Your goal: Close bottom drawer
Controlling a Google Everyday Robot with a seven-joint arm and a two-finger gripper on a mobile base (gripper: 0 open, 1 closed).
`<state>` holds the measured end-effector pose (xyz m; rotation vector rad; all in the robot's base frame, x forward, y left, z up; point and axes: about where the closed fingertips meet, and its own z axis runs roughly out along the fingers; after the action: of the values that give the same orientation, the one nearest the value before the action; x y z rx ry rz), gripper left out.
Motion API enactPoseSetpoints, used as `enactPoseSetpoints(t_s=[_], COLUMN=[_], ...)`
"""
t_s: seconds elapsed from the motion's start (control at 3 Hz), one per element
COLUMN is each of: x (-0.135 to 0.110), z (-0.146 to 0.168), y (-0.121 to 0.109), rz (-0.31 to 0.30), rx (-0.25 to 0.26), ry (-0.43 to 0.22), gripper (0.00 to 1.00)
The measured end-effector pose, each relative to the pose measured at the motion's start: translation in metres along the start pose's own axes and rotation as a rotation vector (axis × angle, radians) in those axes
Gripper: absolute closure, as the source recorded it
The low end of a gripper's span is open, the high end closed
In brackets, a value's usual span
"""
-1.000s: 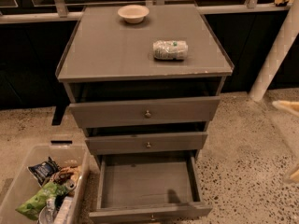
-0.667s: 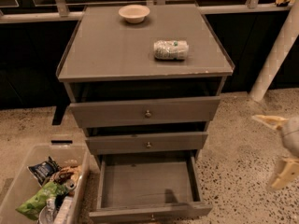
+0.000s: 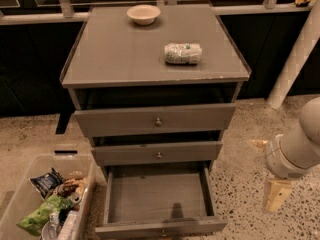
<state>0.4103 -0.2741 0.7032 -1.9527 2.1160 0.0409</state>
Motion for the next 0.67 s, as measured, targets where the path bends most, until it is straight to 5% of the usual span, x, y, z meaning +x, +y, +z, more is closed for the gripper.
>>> enactPoseSetpoints(t_s=[0.33, 0.67], x=[0.000, 0.028], z=[0.000, 0.021], y=[0.000, 0.016], rz=[0.000, 0.054], rx=[0.000, -0.041], ry=[0.000, -0.039], gripper=[0.00, 0.00])
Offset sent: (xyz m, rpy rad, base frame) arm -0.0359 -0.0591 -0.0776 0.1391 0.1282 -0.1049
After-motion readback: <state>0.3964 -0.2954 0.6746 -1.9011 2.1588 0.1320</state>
